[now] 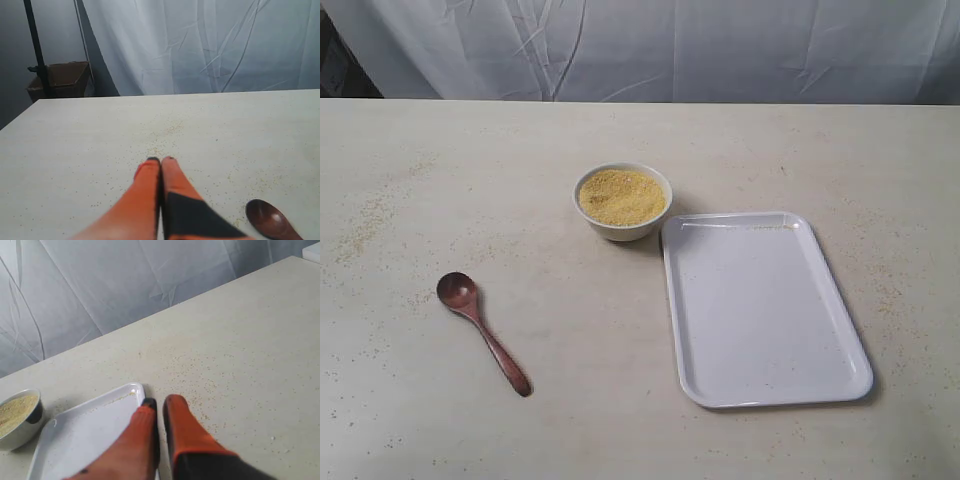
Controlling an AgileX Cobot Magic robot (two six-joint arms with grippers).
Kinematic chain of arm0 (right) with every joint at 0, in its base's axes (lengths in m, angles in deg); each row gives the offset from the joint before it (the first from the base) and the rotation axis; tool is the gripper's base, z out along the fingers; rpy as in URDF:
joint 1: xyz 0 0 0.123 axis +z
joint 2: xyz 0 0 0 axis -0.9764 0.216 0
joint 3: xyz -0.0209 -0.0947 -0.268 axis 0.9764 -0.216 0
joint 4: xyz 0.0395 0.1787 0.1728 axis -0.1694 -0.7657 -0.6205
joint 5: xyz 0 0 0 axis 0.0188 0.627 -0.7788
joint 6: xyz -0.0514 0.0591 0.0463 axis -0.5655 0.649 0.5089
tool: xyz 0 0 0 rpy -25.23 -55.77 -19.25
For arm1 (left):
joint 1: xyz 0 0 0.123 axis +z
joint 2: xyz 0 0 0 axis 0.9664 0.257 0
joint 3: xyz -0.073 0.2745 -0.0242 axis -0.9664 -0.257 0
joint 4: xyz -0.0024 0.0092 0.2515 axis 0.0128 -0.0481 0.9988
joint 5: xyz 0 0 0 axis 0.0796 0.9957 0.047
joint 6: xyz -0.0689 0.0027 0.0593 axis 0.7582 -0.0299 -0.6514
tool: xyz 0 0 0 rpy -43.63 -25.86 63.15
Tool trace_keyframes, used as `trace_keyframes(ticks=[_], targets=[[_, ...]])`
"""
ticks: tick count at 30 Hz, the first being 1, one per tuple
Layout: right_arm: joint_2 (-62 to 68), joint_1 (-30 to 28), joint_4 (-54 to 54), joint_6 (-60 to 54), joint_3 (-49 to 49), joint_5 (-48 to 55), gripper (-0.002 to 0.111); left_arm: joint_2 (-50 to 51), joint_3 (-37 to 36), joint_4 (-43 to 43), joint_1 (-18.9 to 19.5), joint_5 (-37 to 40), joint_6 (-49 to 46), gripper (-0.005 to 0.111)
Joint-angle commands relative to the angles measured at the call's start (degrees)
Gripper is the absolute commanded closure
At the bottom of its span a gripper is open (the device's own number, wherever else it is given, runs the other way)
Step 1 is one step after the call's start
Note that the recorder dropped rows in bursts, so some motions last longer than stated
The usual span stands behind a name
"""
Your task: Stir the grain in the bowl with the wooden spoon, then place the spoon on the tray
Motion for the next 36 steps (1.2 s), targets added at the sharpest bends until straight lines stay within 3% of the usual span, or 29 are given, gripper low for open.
trace_keyframes(ticks=[1, 10, 18, 20, 23, 27, 32, 36], targets=[[-0.35, -0.25, 0.02, -0.21, 0.05, -0.49, 0.1, -0.46, -0.23, 0.15, 0.25, -0.28, 0.08, 0.106], [-0.35, -0.25, 0.02, -0.21, 0.05, -0.49, 0.1, -0.46, -0.23, -1.45, 0.25, -3.94, 0.08, 0.106], [-0.35, -0.25, 0.02, -0.21, 0.05, -0.49, 0.1, -0.46, -0.23, -25.79, 0.25, -23.79, 3.11, 0.106], [-0.35, -0.25, 0.02, -0.21, 0.05, -0.49, 0.1, -0.46, -0.23, -25.41, 0.25, -26.68, 7.31, 0.106], [-0.35, -0.25, 0.02, -0.21, 0.05, -0.49, 0.1, -0.11, -0.09, -15.47, -0.08, -30.41, 10.57, 0.106], [-0.35, -0.25, 0.02, -0.21, 0.05, -0.49, 0.1, 6.66, 8.77, -4.72, -0.08, -20.13, 16.54, 0.107], [-0.35, -0.25, 0.02, -0.21, 0.05, -0.49, 0.1, 26.28, 14.44, -3.99, -0.21, -10.62, 17.5, 0.107], [-0.35, -0.25, 0.02, -0.21, 0.05, -0.49, 0.1, 44.27, 16.23, -3.48, -5.44, -6.18, 15.75, 0.107]])
